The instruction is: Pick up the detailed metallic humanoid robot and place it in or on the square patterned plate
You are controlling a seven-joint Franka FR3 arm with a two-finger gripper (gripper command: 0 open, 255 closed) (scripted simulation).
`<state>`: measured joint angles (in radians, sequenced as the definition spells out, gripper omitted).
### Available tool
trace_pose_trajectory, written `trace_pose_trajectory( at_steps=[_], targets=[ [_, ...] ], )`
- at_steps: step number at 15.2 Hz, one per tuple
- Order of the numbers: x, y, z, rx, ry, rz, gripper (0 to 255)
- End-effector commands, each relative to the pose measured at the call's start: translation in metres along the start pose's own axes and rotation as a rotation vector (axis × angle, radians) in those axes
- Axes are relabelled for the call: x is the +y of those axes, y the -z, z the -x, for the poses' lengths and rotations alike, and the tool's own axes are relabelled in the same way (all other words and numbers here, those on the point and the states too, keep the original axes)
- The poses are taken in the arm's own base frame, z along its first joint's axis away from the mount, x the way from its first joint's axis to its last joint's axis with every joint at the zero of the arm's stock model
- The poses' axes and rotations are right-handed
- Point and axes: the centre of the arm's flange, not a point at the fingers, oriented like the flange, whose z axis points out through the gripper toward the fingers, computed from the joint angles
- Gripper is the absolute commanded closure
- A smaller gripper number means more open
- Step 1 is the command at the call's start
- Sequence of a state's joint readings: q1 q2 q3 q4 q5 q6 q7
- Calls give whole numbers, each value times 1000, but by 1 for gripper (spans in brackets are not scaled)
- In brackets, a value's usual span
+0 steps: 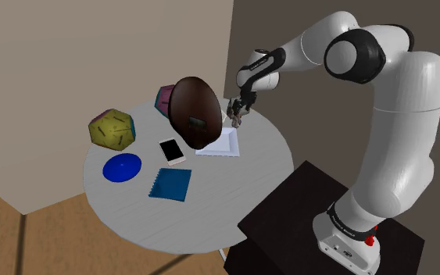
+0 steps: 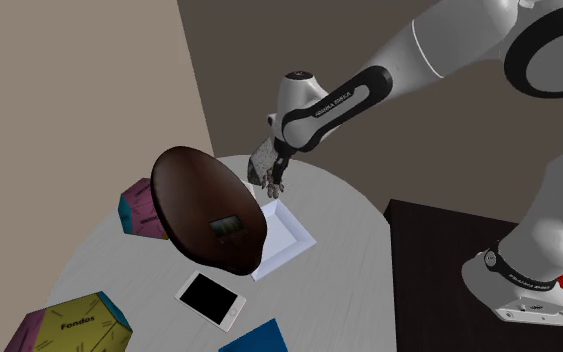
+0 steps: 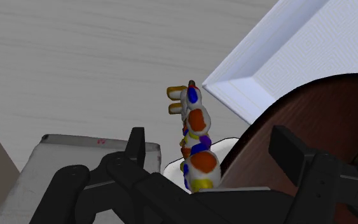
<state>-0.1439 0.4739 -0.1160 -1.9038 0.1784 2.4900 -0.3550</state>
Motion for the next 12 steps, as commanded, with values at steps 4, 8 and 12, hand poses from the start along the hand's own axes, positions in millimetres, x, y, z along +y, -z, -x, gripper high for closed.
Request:
trace_pose_trajectory(
  at_steps=[4,8,12],
  targets=[
    [3,-30,-2,2,1,1,0],
    [3,-43,-2,2,1,1,0],
    [3,-43,-2,2,1,1,0]
  ],
)
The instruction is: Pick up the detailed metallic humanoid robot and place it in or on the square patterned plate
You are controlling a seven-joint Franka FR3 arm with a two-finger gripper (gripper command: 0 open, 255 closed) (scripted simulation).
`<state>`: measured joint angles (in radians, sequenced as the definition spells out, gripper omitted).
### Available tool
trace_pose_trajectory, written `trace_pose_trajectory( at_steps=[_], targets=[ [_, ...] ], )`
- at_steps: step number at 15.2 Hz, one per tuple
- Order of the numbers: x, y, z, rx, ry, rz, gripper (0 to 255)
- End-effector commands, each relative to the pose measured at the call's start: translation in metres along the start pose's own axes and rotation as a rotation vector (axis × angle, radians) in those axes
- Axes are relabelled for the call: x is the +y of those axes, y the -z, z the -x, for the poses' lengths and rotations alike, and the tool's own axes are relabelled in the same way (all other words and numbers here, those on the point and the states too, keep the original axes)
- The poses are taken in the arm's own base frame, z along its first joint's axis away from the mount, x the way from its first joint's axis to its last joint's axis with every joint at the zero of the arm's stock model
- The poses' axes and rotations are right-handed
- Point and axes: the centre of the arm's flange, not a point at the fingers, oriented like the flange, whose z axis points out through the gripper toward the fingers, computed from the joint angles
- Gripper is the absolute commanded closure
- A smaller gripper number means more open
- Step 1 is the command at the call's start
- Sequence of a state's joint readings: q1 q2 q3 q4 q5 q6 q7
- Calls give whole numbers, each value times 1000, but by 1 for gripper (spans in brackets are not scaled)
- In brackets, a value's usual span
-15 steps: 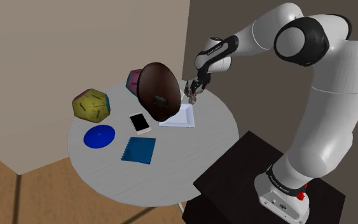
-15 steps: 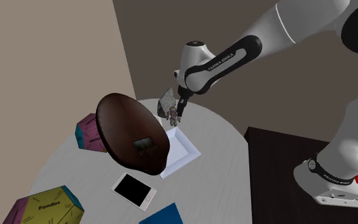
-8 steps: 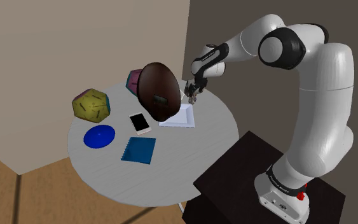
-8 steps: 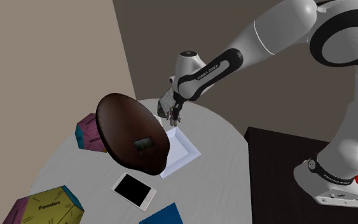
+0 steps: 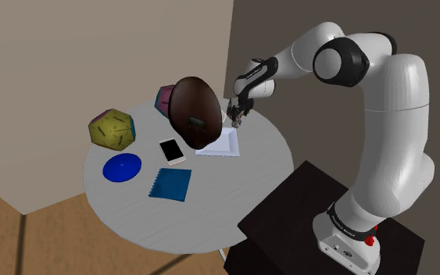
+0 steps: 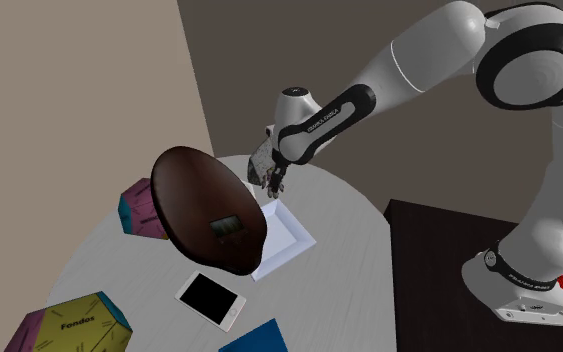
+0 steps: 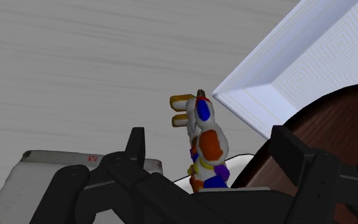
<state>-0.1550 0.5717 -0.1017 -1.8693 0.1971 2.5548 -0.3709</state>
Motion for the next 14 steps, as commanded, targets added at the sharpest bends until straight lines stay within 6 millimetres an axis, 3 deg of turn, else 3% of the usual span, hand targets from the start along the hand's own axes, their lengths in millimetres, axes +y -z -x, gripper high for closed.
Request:
trace_pose_trajectory(
  at_steps=[1,2,3,12,14],
  targets=[
    [0,0,0,0,0,0,0],
    [0,0,0,0,0,0,0],
    [0,0,0,0,0,0,255],
    [0,0,0,0,0,0,255],
    [0,10,-1,0,0,0,255]
  ],
)
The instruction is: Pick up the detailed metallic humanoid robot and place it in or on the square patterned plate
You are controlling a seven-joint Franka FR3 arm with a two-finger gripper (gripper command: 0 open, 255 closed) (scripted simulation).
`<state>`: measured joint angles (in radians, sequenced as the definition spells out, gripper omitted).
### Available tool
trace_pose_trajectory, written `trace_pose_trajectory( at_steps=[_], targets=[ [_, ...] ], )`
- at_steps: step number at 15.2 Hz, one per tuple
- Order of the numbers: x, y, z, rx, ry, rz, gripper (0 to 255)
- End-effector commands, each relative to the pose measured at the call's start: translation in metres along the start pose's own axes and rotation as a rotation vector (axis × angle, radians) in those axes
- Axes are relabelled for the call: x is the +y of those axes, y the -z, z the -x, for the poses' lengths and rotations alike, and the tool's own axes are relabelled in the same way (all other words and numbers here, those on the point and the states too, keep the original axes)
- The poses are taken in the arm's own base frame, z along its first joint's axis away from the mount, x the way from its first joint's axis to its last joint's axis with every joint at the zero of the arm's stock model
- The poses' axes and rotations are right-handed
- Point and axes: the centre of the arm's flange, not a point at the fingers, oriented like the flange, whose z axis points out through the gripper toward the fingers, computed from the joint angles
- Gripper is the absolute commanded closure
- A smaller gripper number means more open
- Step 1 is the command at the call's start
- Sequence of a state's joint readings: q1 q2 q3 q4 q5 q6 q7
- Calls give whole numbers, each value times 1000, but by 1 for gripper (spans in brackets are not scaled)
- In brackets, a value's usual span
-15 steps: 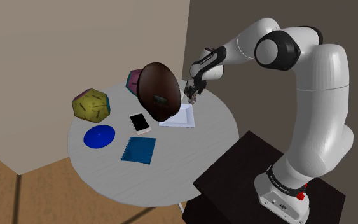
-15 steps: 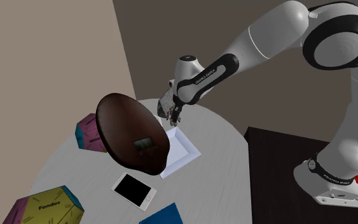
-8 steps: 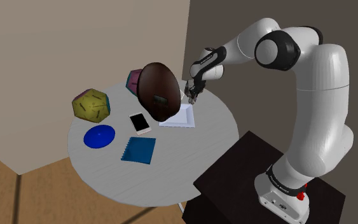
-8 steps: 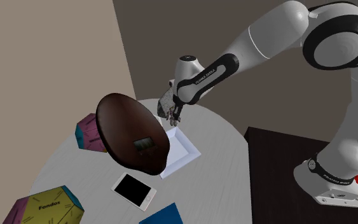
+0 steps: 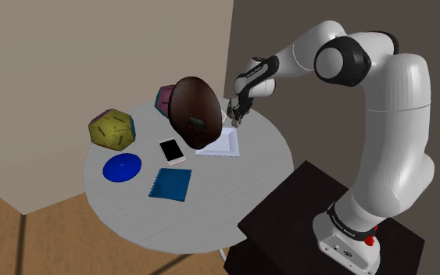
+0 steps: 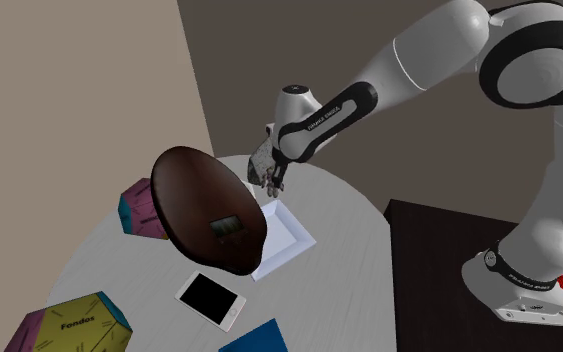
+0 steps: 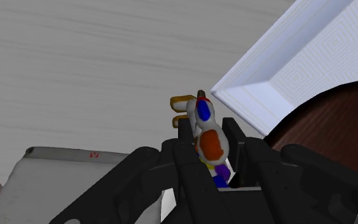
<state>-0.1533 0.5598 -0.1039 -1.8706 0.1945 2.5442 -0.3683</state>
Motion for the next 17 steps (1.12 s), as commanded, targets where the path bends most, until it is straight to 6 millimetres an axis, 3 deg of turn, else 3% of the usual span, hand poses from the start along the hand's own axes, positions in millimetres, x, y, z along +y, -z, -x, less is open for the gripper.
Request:
trace_pose_trajectory(
  at_steps=[1,16,17],
  targets=[
    [0,9,-1,0,0,0,255],
    [-2,84,-11,0,0,0,255],
    [-15,85,-8,0,0,0,255]
  ],
)
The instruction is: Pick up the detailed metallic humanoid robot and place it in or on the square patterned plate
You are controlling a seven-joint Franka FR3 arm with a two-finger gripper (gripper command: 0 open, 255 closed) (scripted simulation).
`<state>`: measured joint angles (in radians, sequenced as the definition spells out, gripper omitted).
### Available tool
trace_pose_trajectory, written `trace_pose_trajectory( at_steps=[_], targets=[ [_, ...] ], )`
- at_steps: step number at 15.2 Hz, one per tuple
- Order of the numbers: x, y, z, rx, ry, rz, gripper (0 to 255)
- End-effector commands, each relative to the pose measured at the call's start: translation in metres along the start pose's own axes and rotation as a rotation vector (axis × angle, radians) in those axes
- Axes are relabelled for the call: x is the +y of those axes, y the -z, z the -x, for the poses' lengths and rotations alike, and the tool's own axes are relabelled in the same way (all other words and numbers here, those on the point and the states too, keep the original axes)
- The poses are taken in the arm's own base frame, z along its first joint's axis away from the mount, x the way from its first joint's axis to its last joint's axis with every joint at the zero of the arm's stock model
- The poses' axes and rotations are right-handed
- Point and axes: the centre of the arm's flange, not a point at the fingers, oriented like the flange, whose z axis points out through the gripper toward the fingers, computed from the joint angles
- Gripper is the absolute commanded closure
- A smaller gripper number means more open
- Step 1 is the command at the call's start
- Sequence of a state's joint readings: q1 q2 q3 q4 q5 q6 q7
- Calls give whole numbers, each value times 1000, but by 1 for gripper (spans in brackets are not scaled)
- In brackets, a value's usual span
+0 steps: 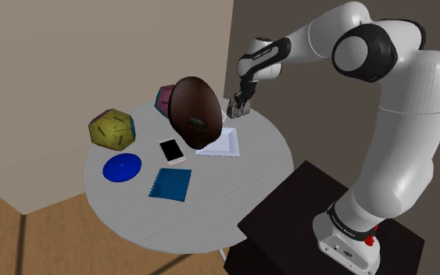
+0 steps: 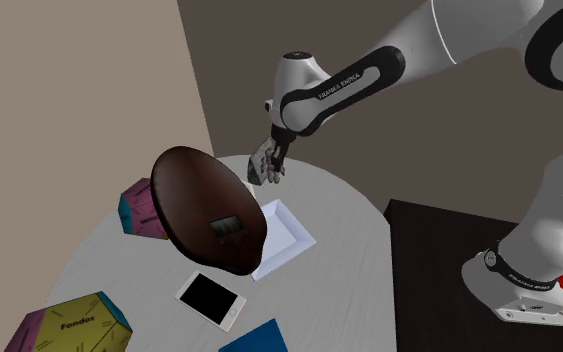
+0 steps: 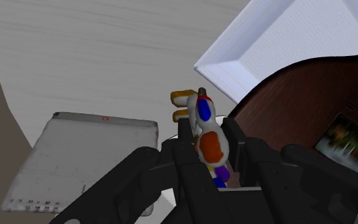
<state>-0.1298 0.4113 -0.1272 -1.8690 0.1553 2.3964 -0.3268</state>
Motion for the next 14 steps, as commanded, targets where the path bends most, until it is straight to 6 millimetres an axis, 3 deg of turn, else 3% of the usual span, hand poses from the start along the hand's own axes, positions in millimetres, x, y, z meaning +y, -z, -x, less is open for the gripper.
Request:
trace_pose_trajectory(
  at_steps=[1,11,12,14],
  targets=[
    [-20,3,3,0,0,0,255],
    [-148,12,32,0,0,0,255],
    [-170,14,37,0,0,0,255],
    [-170,3,38,0,0,0,255]
  ],
)
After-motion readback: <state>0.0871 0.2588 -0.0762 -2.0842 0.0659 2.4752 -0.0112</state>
